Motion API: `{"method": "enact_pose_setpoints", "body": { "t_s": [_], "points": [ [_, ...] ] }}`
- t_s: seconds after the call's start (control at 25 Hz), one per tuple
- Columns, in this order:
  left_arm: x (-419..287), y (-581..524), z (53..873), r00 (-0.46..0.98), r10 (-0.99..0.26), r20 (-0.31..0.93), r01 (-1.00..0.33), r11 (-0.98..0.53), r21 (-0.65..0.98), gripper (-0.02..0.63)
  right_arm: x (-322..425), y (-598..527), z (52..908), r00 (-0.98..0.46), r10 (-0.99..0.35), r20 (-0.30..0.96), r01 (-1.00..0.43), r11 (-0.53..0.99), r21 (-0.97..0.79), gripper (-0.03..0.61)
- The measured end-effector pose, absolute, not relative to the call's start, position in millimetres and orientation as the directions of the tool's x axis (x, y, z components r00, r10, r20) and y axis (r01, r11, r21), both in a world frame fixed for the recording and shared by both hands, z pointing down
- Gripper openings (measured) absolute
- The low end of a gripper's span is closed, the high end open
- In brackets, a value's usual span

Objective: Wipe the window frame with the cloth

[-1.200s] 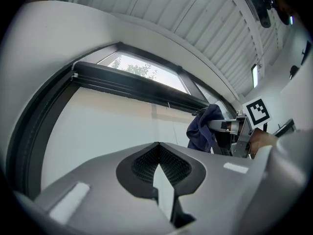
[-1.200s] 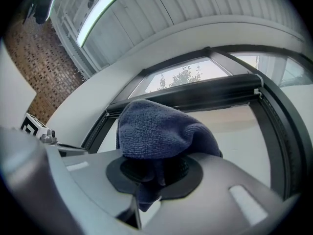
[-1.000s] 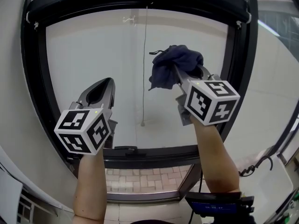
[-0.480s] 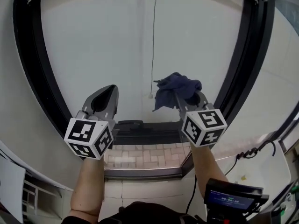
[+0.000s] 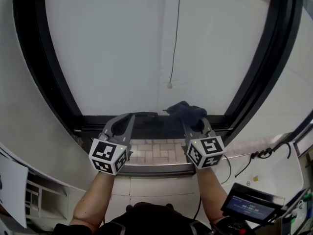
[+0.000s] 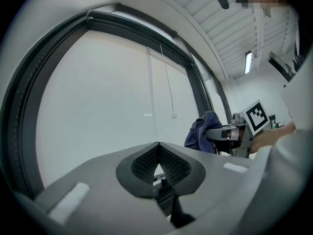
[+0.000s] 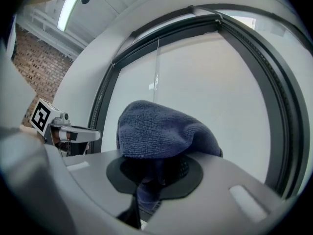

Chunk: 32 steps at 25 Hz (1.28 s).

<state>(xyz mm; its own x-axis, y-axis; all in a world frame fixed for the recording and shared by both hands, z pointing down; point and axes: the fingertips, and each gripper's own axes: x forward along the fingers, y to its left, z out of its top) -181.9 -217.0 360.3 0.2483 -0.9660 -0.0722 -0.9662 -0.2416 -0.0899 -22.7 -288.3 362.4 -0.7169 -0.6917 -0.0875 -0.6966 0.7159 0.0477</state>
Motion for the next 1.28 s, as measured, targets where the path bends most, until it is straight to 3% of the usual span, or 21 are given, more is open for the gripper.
{"method": "enact_pose_setpoints", "body": {
  "t_s": [0.2,1.28],
  "points": [
    [-167.0,-195.9,407.2,0.338,-0.941,-0.012,-0.939,-0.336,-0.067,-0.006,-20.4,-272.8,397.3,-0.732,-0.681,-0.023,-0.681,0.732,0.013,0.055],
    [-182.9,-195.3,440.4,0.263,-0.964,0.034,-0.964,-0.262,0.036,-0.006,-13.1,-252.0,438.3,-0.725,-0.689,0.014,-0.689,0.724,-0.033,0.051]
  ]
}}
